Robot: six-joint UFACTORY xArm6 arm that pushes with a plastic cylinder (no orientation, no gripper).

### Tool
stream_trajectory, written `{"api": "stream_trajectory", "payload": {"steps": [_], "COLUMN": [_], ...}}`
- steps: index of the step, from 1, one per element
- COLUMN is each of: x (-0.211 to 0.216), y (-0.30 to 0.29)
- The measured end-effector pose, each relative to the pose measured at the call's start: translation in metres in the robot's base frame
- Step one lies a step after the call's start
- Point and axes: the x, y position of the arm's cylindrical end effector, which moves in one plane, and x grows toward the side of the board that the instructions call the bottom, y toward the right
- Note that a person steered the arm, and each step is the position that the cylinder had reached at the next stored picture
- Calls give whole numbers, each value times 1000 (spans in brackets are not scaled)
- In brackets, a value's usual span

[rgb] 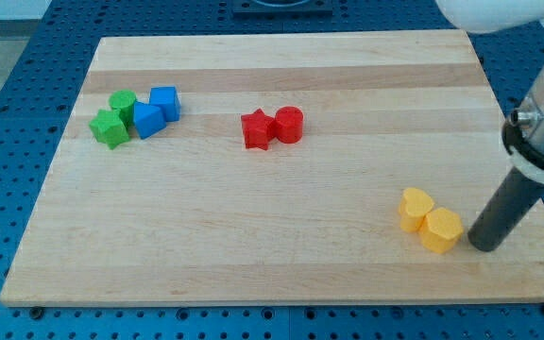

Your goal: Slide the yellow hexagon to the green star

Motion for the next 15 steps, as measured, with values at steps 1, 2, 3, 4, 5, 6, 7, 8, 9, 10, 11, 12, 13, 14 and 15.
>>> {"api": "stream_trajectory", "payload": {"steps": [1, 2, 3, 4, 5, 6, 7, 8, 9, 10, 11, 12, 13, 14, 15], "x": [0, 0, 0, 3, 3, 3, 3, 3, -4, -20, -36, -48, -50, -53, -58], "y": [-25, -51, -76, -101, -129, -159, -181, -203, -218, -218, -221, -236, -262, -287, -295]}}
